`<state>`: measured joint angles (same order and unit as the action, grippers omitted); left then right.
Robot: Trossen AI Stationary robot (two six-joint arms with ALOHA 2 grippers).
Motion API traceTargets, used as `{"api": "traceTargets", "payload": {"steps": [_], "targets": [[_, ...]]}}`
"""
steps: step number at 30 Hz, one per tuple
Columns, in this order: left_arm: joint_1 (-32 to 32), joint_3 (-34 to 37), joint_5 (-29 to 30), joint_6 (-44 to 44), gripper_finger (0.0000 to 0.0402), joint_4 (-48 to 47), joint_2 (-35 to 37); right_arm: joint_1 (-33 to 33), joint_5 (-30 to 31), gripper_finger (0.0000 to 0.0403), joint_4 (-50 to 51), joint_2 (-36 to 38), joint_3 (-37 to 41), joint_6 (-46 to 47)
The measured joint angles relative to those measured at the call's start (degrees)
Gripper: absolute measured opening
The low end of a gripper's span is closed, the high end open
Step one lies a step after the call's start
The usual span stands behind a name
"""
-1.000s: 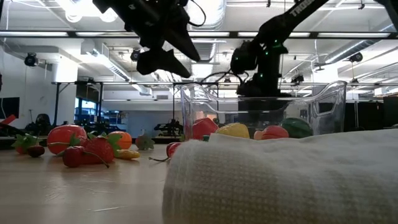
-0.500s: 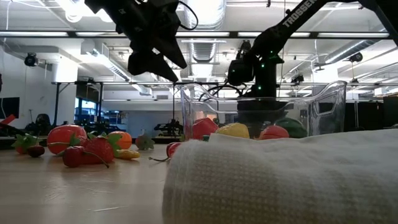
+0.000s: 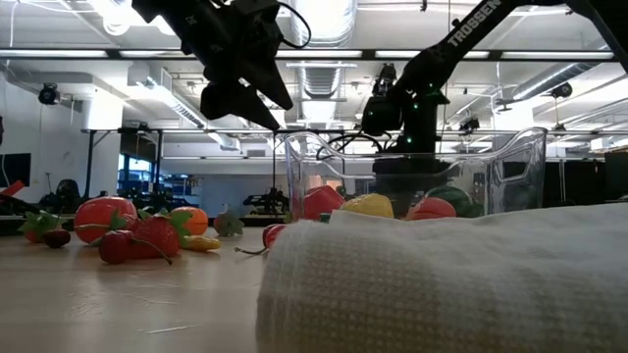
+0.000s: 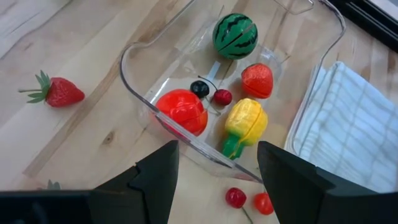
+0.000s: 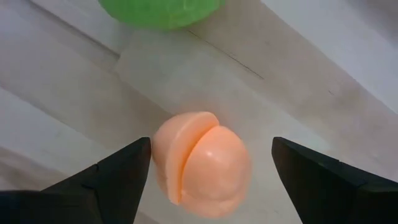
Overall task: Pick and placing Produce into tupperware
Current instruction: Put the pink peach into the transparent bin
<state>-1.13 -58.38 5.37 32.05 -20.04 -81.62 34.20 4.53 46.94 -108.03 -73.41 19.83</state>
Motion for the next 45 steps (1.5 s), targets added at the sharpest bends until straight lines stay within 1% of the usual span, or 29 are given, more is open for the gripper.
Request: {"api": "traceTargets", "payload": {"steps": [9,25,27,32,35,40,45], "targets": [[0.0,0.6,0.0,0.0,0.0203,0.0,0.0,0.0,-0.8,0.0329,-0.9,0.0,3.9,0.5],[0.0,0.6,0.0,0.2,0.0203,0.1,0.0,0.0,0.0,0.0324,-2.8,0.0,3.9,0.1],[0.0,0.6,0.0,0.2,0.0203,0.1,0.0,0.0,0.0,0.0314,-2.7,0.0,3.9,0.1],[0.0,0.6,0.0,0.3,0.0203,0.3,0.0,0.0,-0.1,0.0271,-2.6,0.0,3.9,0.8],[0.0,0.6,0.0,0.3,0.0203,0.3,0.0,0.0,-0.2,0.0254,-2.5,0.0,3.9,1.1],[0.0,0.6,0.0,0.3,0.0203,0.3,0.0,-0.1,-1.1,0.0243,-1.6,0.3,3.5,1.2],[0.0,0.6,0.0,0.3,0.0203,0.3,0.0,-0.9,-3.4,0.0242,1.4,3.2,2.3,1.2]]}}
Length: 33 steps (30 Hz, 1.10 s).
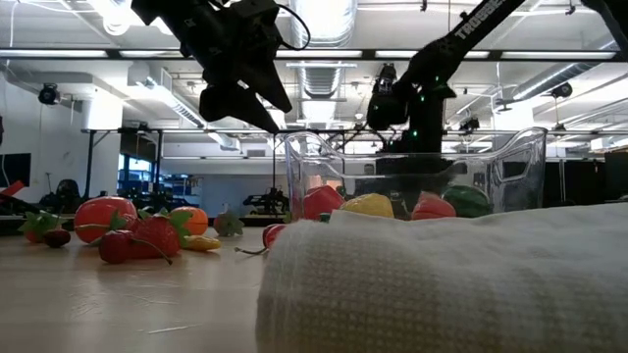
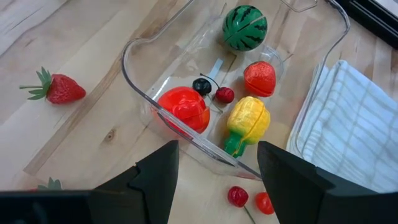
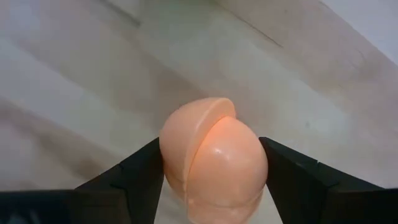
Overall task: Pick and placing Produce into tupperware
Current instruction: Put the pink peach into the transparent bin, then put the orange pumpkin into the transparent bin
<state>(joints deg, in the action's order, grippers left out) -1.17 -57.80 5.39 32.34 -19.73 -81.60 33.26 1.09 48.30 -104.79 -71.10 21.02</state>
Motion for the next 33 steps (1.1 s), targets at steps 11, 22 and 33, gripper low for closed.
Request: {"api": "traceTargets", "payload": {"steps": [11,22,33], "targets": [[0.0,0.0,0.0,0.0,0.0203,0.1,0.0,-11.6,-14.5,0.0249,5.0,21.1,-3.6,-0.5],[0.0,-0.1,0.0,4.7,0.0203,2.0,0.0,-29.7,-9.2,0.0282,5.3,23.7,-2.7,5.5],[-0.9,-3.5,1.2,14.6,0.0203,-15.6,0.1,-31.0,9.3,0.0321,7.2,29.0,-3.4,9.9]]}}
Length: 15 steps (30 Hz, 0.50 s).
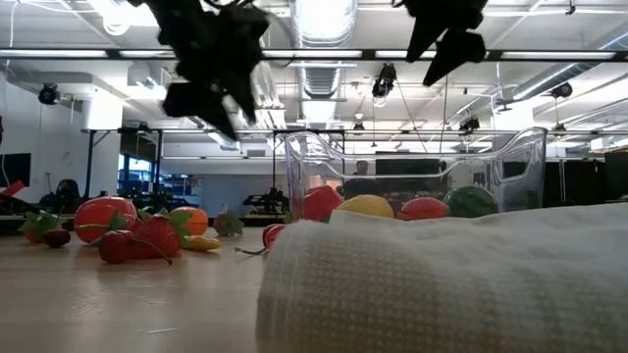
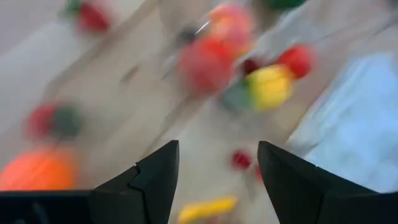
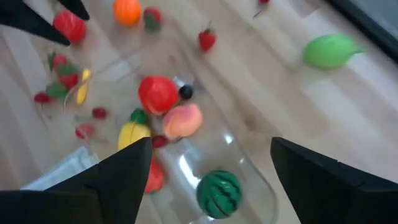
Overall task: Pick and placing Produce into tupperware
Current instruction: Put the orange pumpkin into the transparent bin
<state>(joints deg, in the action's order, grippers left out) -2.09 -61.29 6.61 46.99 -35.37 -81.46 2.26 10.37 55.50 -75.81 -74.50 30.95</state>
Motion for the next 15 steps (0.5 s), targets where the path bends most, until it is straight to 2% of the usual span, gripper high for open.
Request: {"api": "traceTargets", "payload": {"steps": [4,7,15], "targets": [[0.2,-3.5,7.2,7.8,0.0203,-20.4,0.0,0.1,3.4,0.0322,1.1,3.7,0.0,1.9],[0.3,-3.4,8.7,11.1,0.0203,-28.1,-0.3,0.1,5.6,0.0320,2.0,5.7,0.0,2.5],[2.4,0.1,7.3,10.7,0.0203,-21.1,-1.9,0.3,7.7,0.0324,3.1,6.4,0.0,2.3]]}}
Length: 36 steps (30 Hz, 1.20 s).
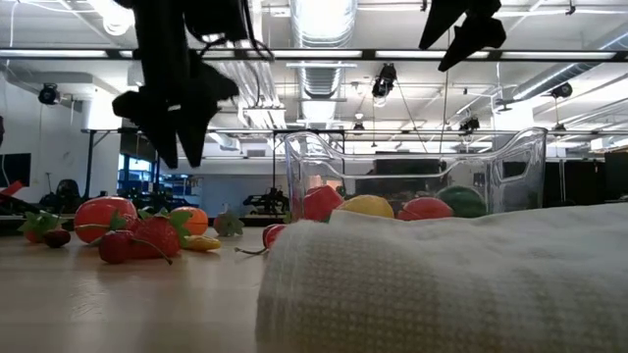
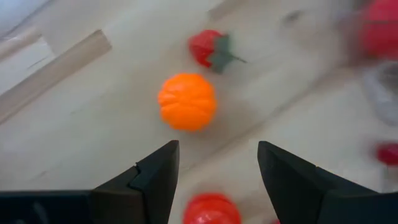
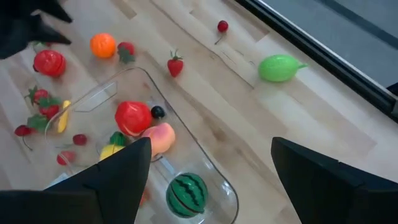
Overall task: Pick and placing Produce into tupperware
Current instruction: Put the orange pumpkin into the transparent bin
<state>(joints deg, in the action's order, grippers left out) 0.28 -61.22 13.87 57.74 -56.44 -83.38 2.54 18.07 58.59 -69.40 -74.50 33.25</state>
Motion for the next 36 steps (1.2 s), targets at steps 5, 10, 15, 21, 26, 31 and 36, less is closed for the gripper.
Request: {"api": "traceTargets", "payload": {"steps": [5,10,15,21,26,31,36], "targets": [[3.5,1.3,-0.1,-0.6,0.0203,0.0,-2.4,0.0,0.0,0.0323,0.0,-0.3,0.1,-0.1],[4.3,1.3,0.2,-8.6,0.0203,0.6,-4.3,0.0,0.0,0.0326,0.5,-0.3,0.1,-0.1],[4.2,1.1,0.2,-19.3,0.0203,1.3,-4.7,0.0,0.0,0.0325,1.4,-0.3,0.1,-0.2],[4.3,1.4,-1.8,-12.2,0.0203,2.4,-4.8,0.0,0.0,0.0326,1.4,-0.4,0.1,-0.9],[5.1,2.8,-2.5,-7.6,0.0206,2.3,-4.9,0.0,0.0,0.0322,1.4,-0.4,0.1,-1.0],[7.0,4.0,-4.2,-5.5,0.0240,2.2,-5.1,0.0,0.1,0.0326,1.4,-0.4,0.1,-1.8],[8.5,4.0,-4.4,-5.5,0.0284,2.5,-5.1,0.2,0.1,0.0324,1.3,-0.4,0.1,-2.0]]}}
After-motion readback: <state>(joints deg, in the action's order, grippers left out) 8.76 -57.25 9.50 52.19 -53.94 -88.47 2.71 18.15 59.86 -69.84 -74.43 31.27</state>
